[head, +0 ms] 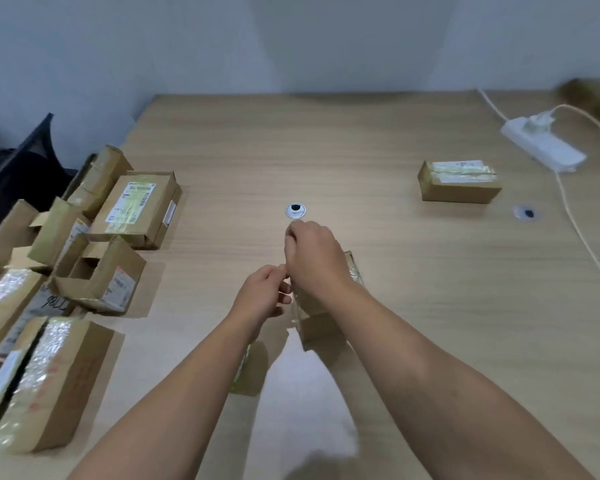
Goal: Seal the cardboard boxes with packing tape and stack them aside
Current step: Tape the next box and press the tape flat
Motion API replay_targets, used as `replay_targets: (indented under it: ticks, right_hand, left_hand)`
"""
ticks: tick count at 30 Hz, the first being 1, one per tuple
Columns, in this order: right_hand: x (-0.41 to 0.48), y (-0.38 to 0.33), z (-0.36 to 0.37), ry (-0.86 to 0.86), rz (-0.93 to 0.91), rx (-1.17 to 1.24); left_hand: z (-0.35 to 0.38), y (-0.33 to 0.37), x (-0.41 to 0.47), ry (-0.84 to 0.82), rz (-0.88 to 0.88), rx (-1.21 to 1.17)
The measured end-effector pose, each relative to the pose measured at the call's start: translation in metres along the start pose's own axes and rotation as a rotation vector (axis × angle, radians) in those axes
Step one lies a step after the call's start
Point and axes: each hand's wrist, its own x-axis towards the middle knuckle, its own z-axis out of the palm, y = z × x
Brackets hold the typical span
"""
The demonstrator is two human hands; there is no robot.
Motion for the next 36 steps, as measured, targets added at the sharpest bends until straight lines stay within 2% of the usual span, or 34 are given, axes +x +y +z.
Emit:
replay_targets:
  ticks: [2,4,6,8,10,12,15,19,24,26,30,36]
  right_hand:
    - [-0.008,0.025,-0.013,0.073,0.063,-0.022]
    - [-0.018,0.049,-0.021,0.025,0.215,0.006]
    - [-0.03,0.068,-0.024,-0.079,0.328,0.168]
    - [-0.043,0.076,-0.021,-0.136,0.334,0.351]
    - [-0.053,0.077,-0.014,-0.114,0.348,0.5]
    - [-0.059,0.077,-0.005,-0.055,0.394,0.589]
    - [-0.061,0.079,0.007,0.002,0.46,0.657]
    - [-0.06,0.086,0.002,-0.002,0.489,0.68]
    - [-0.056,0.086,-0.006,0.025,0.518,0.711]
    - [-0.051,0.085,-0.005,0.027,0.55,0.709]
    - [-0.043,0.076,0.002,-0.023,0.592,0.633]
    - [-0.046,0.076,0.004,0.025,0.603,0.607]
  left_hand:
    - [0.016,-0.002,-0.005,0.074,-0.013,-0.087]
    - [0.029,-0.003,-0.01,0.147,0.016,-0.133]
    - [0.041,-0.003,-0.015,0.206,0.088,-0.079]
    - [0.052,0.0,-0.02,0.263,0.169,0.077]
    - [0.063,0.001,-0.022,0.288,0.215,0.187]
    - [0.074,0.0,-0.022,0.332,0.179,0.246]
    - [0.081,-0.007,-0.018,0.4,0.19,0.154]
    - [0.081,-0.009,-0.011,0.443,0.161,-0.008]
    - [0.074,0.006,-0.008,0.499,-0.04,-0.162]
    - [0.073,0.012,-0.009,0.466,-0.072,-0.148]
    - [0.073,0.01,-0.005,0.391,-0.002,0.037]
    - [0.063,-0.004,-0.004,0.347,0.08,0.049]
